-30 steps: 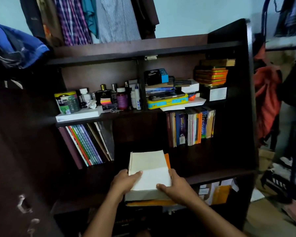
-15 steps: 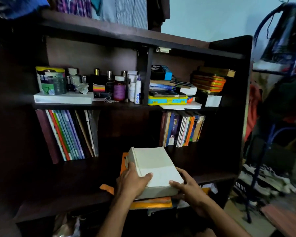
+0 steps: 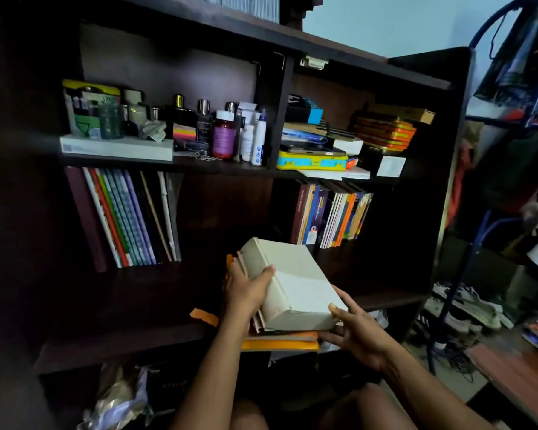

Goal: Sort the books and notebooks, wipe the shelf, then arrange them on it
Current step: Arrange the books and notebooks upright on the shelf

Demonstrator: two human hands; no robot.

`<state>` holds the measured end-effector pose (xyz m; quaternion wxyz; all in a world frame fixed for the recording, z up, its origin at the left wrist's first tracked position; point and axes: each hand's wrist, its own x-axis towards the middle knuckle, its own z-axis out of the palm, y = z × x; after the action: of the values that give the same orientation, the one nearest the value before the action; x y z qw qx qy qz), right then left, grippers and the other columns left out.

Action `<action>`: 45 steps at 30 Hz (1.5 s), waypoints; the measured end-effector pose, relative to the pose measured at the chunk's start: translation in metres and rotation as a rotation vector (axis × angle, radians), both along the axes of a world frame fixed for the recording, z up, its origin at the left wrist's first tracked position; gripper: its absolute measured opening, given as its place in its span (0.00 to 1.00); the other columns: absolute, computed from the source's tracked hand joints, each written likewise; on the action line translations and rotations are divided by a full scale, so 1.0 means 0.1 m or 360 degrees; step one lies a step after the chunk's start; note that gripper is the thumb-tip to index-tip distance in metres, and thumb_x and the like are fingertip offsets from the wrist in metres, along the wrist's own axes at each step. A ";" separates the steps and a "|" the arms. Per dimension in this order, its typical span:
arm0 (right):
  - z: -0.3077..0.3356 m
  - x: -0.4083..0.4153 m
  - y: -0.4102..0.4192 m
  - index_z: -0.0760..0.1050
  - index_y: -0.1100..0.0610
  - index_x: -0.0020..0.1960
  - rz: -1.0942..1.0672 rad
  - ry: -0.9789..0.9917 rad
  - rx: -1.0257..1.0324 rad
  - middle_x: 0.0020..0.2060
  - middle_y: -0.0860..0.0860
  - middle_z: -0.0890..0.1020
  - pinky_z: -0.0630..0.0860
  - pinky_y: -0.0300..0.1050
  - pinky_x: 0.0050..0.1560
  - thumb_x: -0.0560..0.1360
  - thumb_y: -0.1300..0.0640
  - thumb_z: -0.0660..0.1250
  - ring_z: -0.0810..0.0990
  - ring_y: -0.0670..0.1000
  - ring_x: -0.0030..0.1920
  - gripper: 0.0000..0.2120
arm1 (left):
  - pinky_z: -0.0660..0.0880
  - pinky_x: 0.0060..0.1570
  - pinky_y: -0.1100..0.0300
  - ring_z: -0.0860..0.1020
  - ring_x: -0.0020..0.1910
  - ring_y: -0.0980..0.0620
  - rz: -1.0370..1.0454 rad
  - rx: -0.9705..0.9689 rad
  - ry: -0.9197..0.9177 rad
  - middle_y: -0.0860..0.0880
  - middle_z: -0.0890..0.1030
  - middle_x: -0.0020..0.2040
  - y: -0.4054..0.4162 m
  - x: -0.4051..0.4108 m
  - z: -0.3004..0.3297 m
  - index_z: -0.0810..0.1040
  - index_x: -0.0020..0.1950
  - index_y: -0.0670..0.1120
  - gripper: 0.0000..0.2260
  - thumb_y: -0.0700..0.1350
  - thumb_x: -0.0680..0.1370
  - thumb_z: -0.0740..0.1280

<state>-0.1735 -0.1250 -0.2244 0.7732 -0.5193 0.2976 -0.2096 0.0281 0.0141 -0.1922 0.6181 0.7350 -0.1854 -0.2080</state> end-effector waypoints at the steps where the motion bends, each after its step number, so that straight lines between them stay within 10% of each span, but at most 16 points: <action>1: -0.04 -0.02 0.00 0.76 0.43 0.70 -0.0001 -0.0037 0.0042 0.69 0.55 0.76 0.82 0.55 0.53 0.79 0.61 0.67 0.79 0.65 0.64 0.22 | 0.77 0.62 0.48 0.77 0.65 0.42 0.0009 -0.0056 0.0060 0.43 0.75 0.69 -0.01 0.01 0.00 0.66 0.75 0.44 0.39 0.59 0.72 0.76; 4: -0.10 -0.05 0.02 0.75 0.45 0.70 -0.0001 -0.0108 0.0115 0.69 0.55 0.77 0.82 0.56 0.54 0.80 0.61 0.66 0.81 0.63 0.63 0.22 | 0.80 0.43 0.60 0.84 0.51 0.51 -0.0199 -0.0306 0.0385 0.47 0.84 0.58 -0.10 -0.14 0.08 0.76 0.65 0.45 0.36 0.62 0.65 0.80; 9: -0.04 -0.07 -0.05 0.71 0.41 0.72 0.0096 -0.0013 -0.0063 0.69 0.57 0.72 0.81 0.61 0.56 0.79 0.62 0.69 0.77 0.66 0.65 0.26 | 0.82 0.40 0.55 0.82 0.53 0.46 -0.0081 -0.0420 0.0426 0.47 0.79 0.61 -0.36 -0.39 0.03 0.64 0.68 0.51 0.34 0.45 0.69 0.80; 17: 0.60 0.12 -0.26 0.63 0.42 0.75 -0.0213 0.0700 -0.1694 0.65 0.44 0.71 0.75 0.49 0.66 0.73 0.53 0.76 0.75 0.46 0.64 0.35 | 0.80 0.52 0.63 0.77 0.60 0.57 0.0102 -0.0538 -0.0944 0.53 0.75 0.66 -0.38 -0.85 -0.02 0.53 0.77 0.57 0.39 0.59 0.70 0.69; 23: 0.67 0.12 0.23 0.63 0.46 0.67 -0.0319 0.0137 -0.1168 0.56 0.43 0.80 0.78 0.35 0.49 0.75 0.53 0.76 0.81 0.41 0.52 0.28 | 0.65 0.75 0.59 0.62 0.79 0.50 -0.0174 -0.0421 -0.1579 0.48 0.59 0.82 -0.70 -0.94 -0.48 0.51 0.83 0.48 0.33 0.55 0.83 0.63; 31: 0.36 0.02 -0.15 0.70 0.54 0.65 -0.1109 -0.0019 -0.0715 0.53 0.59 0.83 0.82 0.67 0.49 0.68 0.58 0.82 0.84 0.60 0.52 0.31 | 0.36 0.76 0.34 0.45 0.82 0.52 -0.1003 0.0825 -0.1617 0.55 0.48 0.84 -0.40 -0.43 -0.41 0.37 0.80 0.64 0.48 0.77 0.70 0.61; 45: 0.58 0.81 -0.17 0.75 0.53 0.61 -0.0867 0.0156 -0.1357 0.47 0.45 0.82 0.80 0.36 0.41 0.69 0.52 0.80 0.84 0.45 0.48 0.24 | 0.35 0.71 0.27 0.40 0.82 0.49 -0.0842 0.1381 -0.1478 0.53 0.43 0.84 0.08 0.09 -0.36 0.51 0.81 0.64 0.43 0.79 0.70 0.56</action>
<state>-0.0926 -0.1415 -0.1666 0.3950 -0.7015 0.3461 -0.4818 0.0366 0.0219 -0.2281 0.0528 0.8590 -0.5043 -0.0708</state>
